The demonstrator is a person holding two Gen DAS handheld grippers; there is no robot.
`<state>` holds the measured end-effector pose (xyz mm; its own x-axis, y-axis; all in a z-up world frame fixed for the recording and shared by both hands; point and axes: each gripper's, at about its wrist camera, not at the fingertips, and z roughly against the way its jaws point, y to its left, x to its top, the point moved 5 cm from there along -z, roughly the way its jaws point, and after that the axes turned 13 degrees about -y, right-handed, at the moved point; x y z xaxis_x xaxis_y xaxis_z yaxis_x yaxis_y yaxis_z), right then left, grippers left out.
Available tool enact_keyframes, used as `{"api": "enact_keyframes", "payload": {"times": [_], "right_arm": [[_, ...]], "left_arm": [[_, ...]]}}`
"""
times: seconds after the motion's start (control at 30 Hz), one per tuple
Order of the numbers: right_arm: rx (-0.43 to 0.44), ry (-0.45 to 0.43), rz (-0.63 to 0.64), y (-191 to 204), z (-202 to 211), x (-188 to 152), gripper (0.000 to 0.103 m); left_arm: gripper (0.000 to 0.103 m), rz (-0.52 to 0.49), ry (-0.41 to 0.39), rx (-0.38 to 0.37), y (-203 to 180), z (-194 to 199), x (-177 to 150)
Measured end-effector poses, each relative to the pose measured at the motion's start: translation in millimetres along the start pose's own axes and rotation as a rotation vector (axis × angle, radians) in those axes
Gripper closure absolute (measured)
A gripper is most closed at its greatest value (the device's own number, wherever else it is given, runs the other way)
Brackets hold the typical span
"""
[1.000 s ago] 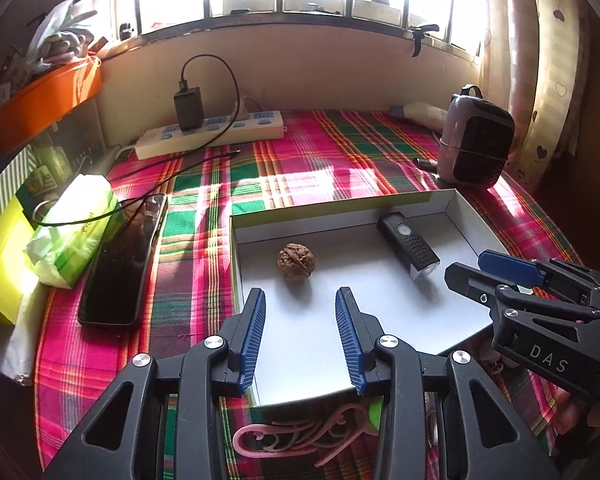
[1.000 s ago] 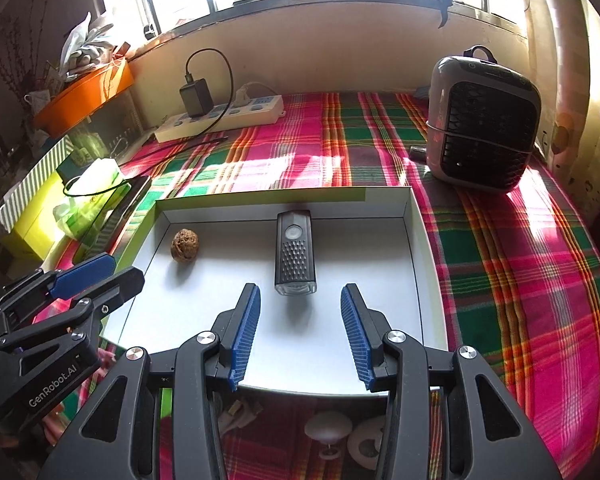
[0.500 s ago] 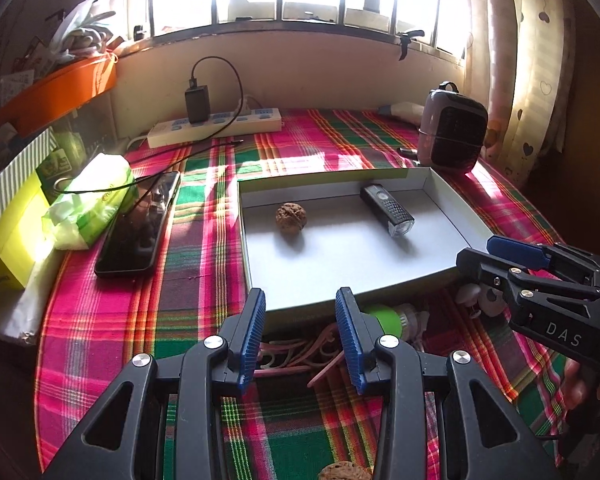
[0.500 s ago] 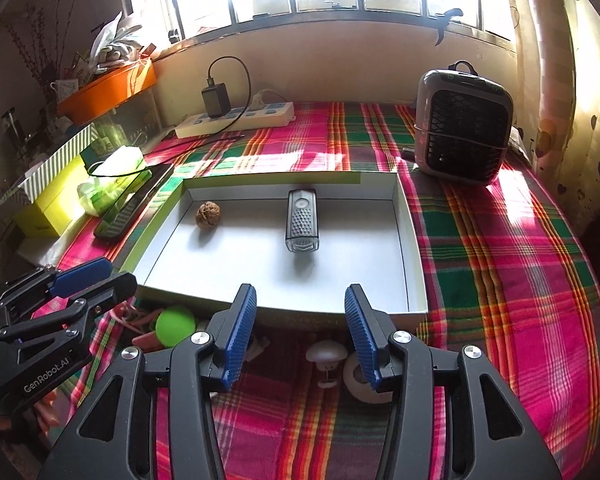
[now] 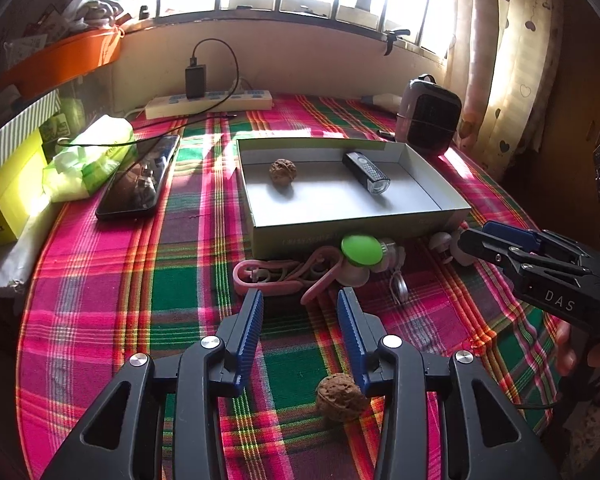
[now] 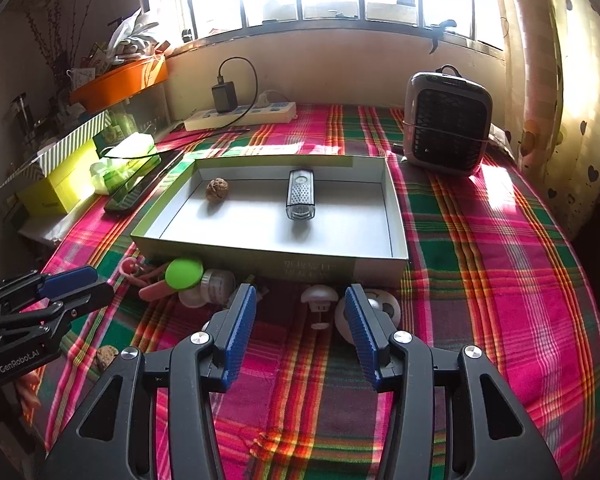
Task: Organize objects
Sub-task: 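Withdraw both tools from the tray toward the remaining objects, then grasp the second walnut with the left tool while the right tool approaches the white mushroom knob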
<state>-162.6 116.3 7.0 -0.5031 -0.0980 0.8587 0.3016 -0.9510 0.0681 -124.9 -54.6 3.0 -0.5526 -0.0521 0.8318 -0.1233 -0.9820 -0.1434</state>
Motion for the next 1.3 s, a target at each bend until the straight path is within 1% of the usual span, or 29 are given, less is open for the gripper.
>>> {"api": "enact_keyframes", "payload": {"times": [0.23, 0.37, 0.43, 0.67, 0.9, 1.03, 1.3], "right_arm": [[-0.035, 0.012, -0.024, -13, 8, -14, 0.055], [-0.053, 0.025, -0.035, -20, 9, -21, 0.055], [-0.057, 0.032, -0.043, -23, 9, -25, 0.055], [-0.045, 0.058, -0.058, -26, 8, -36, 0.054], [-0.036, 0.059, -0.054, -23, 5, -34, 0.054], [-0.032, 0.063, -0.052, -22, 4, -35, 0.054], [-0.028, 0.075, -0.047, -19, -3, -34, 0.054]], "left_arm": [[0.065, -0.003, 0.037, -0.044, -6, 4, -19], [0.065, -0.011, 0.05, -0.055, -7, 6, -26], [0.064, 0.0, 0.051, -0.062, -6, 8, -28], [0.064, 0.016, 0.056, -0.086, -8, 14, -32], [0.063, 0.002, 0.088, -0.116, -18, 11, -41], [0.063, 0.002, 0.103, -0.103, -20, 5, -44], [0.064, 0.01, 0.096, -0.064, -12, 2, -43]]}}
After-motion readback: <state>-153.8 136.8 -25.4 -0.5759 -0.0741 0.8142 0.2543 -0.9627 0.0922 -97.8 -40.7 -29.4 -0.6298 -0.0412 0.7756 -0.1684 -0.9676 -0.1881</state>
